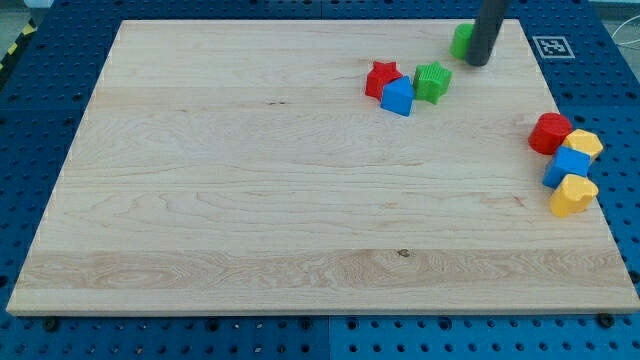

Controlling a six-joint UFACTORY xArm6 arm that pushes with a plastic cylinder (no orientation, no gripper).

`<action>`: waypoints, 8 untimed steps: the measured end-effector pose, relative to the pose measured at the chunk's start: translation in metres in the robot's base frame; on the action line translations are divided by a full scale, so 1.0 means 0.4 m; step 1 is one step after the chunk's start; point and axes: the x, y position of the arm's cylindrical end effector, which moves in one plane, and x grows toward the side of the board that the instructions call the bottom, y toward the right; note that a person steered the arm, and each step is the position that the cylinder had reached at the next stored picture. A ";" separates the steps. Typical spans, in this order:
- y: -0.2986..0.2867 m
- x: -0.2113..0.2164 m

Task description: Push the green circle closer to the red star

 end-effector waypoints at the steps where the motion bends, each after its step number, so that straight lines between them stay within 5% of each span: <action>1: 0.045 -0.023; 6: -0.226 -0.060; 8: -0.250 -0.174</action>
